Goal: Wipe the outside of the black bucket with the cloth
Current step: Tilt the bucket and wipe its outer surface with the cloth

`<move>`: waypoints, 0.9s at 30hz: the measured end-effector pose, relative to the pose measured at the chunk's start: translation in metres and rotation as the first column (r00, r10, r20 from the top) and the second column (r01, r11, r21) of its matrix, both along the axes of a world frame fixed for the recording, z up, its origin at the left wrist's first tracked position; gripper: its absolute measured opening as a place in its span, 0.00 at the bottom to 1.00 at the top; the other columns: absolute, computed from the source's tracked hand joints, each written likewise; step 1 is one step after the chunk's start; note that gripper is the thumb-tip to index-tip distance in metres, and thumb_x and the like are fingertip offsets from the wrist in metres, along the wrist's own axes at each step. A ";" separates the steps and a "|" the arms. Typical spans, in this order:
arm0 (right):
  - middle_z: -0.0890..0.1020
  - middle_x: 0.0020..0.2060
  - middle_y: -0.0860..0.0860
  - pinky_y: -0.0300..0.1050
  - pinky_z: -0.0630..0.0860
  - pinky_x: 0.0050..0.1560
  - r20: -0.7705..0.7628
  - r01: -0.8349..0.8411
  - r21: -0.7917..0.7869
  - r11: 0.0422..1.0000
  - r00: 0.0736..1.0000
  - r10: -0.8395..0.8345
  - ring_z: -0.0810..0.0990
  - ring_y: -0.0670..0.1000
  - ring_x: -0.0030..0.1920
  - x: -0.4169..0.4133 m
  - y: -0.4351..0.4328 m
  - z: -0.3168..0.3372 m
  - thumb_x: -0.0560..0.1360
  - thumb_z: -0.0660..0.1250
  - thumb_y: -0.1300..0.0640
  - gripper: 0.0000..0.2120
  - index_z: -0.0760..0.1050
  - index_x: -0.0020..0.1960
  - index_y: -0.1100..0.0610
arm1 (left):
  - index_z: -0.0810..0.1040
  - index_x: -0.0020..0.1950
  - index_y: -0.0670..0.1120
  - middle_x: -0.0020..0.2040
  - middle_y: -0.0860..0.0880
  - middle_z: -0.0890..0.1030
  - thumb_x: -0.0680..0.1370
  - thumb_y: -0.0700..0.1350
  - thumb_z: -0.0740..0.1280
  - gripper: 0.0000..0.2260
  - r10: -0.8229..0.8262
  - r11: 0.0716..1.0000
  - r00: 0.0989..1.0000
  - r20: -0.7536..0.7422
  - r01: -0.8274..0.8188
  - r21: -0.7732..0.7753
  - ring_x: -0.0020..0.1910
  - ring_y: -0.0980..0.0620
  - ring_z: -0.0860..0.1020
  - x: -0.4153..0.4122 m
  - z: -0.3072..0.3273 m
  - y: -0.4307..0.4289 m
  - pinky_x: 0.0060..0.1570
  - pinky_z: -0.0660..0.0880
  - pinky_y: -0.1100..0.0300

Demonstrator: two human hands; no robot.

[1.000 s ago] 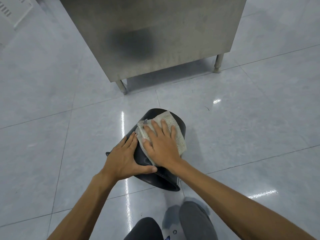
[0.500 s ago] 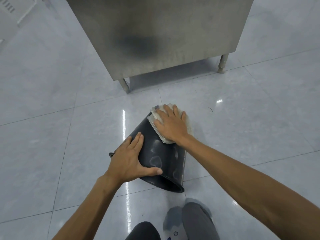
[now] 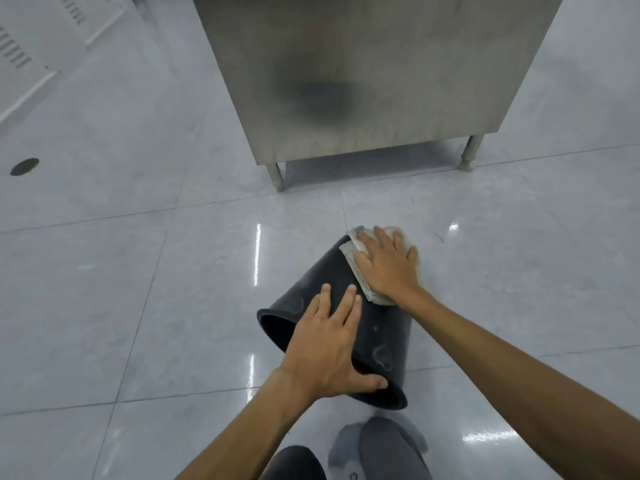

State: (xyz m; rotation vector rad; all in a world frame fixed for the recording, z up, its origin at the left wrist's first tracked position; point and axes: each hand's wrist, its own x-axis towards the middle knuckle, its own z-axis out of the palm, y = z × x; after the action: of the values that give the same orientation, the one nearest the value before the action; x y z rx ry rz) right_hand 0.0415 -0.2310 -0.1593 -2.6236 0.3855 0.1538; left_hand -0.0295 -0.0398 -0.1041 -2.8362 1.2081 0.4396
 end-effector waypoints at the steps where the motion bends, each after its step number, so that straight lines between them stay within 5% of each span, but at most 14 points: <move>1: 0.53 0.83 0.49 0.69 0.46 0.77 -0.014 0.003 0.003 1.000 1.000 -0.003 0.45 0.59 0.82 0.004 -0.006 0.000 0.84 0.49 0.40 0.27 0.55 0.82 0.43 | 0.43 0.82 0.44 0.82 0.44 0.42 0.68 0.81 0.56 0.57 -0.029 0.999 1.000 0.008 0.029 0.025 0.79 0.33 0.40 -0.004 0.002 -0.005 0.78 0.42 0.42; 5: 0.57 0.82 0.50 0.69 0.53 0.76 0.006 -0.015 0.005 1.000 1.000 0.015 0.52 0.59 0.81 0.002 -0.022 -0.002 0.81 0.46 0.37 0.30 0.57 0.81 0.42 | 0.47 0.82 0.43 0.83 0.43 0.45 0.72 0.80 0.49 0.52 -0.062 0.998 0.997 0.034 0.061 0.031 0.80 0.34 0.42 -0.010 0.008 -0.014 0.78 0.39 0.40; 9: 0.60 0.80 0.48 0.68 0.57 0.75 0.062 0.028 0.106 0.994 0.997 -0.035 0.57 0.57 0.79 -0.020 -0.039 -0.010 0.77 0.43 0.35 0.33 0.59 0.80 0.41 | 0.53 0.82 0.49 0.83 0.47 0.52 0.74 0.78 0.45 0.46 0.269 0.948 0.963 0.017 -0.261 -0.179 0.81 0.43 0.49 -0.010 0.008 0.007 0.77 0.41 0.44; 13: 0.64 0.79 0.51 0.66 0.62 0.74 0.174 0.062 0.197 0.978 0.980 -0.097 0.62 0.57 0.76 -0.044 -0.058 -0.024 0.78 0.44 0.36 0.33 0.62 0.79 0.44 | 0.53 0.82 0.48 0.82 0.44 0.53 0.64 0.85 0.41 0.57 0.457 0.880 0.884 -0.094 -0.465 -0.098 0.80 0.39 0.50 -0.002 0.007 0.030 0.77 0.48 0.43; 16: 0.61 0.81 0.51 0.65 0.58 0.77 0.169 0.107 0.241 0.965 0.974 -0.150 0.58 0.58 0.79 -0.054 -0.059 -0.032 0.78 0.43 0.36 0.33 0.59 0.80 0.44 | 0.58 0.79 0.45 0.79 0.45 0.62 0.65 0.85 0.47 0.56 0.419 0.891 0.894 -0.157 -0.438 -0.120 0.78 0.39 0.57 -0.005 0.004 0.023 0.76 0.60 0.43; 22: 0.51 0.83 0.47 0.68 0.48 0.79 0.099 -0.061 -0.011 0.998 0.993 0.062 0.45 0.58 0.82 -0.091 -0.021 -0.018 0.79 0.36 0.38 0.31 0.49 0.82 0.39 | 0.58 0.78 0.43 0.77 0.45 0.62 0.66 0.84 0.50 0.55 0.407 0.895 0.899 -0.163 -0.428 -0.125 0.77 0.39 0.55 -0.015 0.002 0.013 0.75 0.59 0.42; 27: 0.49 0.82 0.38 0.62 0.37 0.78 0.011 -0.180 0.037 0.983 0.984 0.180 0.38 0.51 0.82 -0.120 0.009 0.023 0.73 0.36 0.34 0.36 0.55 0.80 0.34 | 0.61 0.76 0.41 0.75 0.42 0.65 0.66 0.84 0.46 0.55 0.383 0.913 0.922 -0.061 -0.388 -0.123 0.73 0.38 0.60 -0.030 0.006 0.000 0.74 0.57 0.43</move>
State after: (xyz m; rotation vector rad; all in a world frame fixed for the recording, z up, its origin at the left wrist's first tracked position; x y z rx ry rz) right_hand -0.0784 -0.2222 -0.1359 -2.6180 0.1407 0.2084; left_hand -0.0596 -0.0399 -0.0978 -3.2018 0.6941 0.4349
